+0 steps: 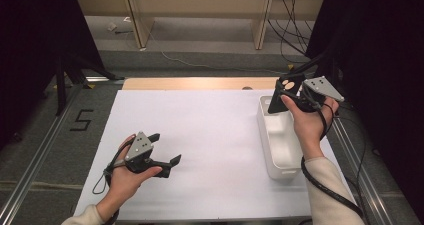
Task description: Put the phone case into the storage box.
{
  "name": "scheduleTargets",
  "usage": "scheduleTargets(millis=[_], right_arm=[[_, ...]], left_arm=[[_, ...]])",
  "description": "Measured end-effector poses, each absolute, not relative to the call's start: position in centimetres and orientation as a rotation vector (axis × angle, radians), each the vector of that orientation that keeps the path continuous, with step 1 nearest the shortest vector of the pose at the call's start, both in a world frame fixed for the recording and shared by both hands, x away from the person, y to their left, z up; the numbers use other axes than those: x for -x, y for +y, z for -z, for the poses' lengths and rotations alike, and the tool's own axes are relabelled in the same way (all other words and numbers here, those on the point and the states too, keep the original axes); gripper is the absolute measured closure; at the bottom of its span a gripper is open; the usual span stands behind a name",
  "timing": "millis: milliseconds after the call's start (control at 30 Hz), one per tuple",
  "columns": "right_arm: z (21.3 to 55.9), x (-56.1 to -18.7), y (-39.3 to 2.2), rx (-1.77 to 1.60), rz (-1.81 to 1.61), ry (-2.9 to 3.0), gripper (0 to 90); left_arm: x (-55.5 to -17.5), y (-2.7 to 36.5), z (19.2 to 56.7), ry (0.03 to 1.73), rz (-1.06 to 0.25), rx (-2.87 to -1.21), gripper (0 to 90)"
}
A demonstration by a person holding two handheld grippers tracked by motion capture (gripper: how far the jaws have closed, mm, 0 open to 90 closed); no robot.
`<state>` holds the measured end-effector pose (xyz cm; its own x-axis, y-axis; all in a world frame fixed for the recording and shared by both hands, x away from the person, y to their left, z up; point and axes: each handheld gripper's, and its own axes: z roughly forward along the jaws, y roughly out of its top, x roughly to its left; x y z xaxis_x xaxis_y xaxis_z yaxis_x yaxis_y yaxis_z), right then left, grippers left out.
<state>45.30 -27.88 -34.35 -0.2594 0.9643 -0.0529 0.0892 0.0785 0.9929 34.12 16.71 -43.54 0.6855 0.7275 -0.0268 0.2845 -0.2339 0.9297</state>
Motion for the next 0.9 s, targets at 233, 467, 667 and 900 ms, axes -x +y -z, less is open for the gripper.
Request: scheduleTargets(millis=[233,467,667,900], right_arm=[[34.51,-45.61,-27.64,-1.097,-1.296,1.516,14.9],[34.70,-45.86,-27.58,-1.102,-1.294,1.519,14.9],[34.77,-46.04,-27.55,-1.109,-1.296,1.519,14.9],[34.83,-46.33,-27.40,-1.111,-1.293,1.521,14.9]], left_arm=[[-34.15,16.73,43.56,0.802,-0.510,-1.812,0.3],[-34.17,16.74,43.57,0.803,-0.509,-1.813,0.3],[-34.19,16.74,43.59,0.803,-0.508,-1.812,0.3],[-34.18,16.77,43.57,0.805,-0.508,-1.810,0.3]])
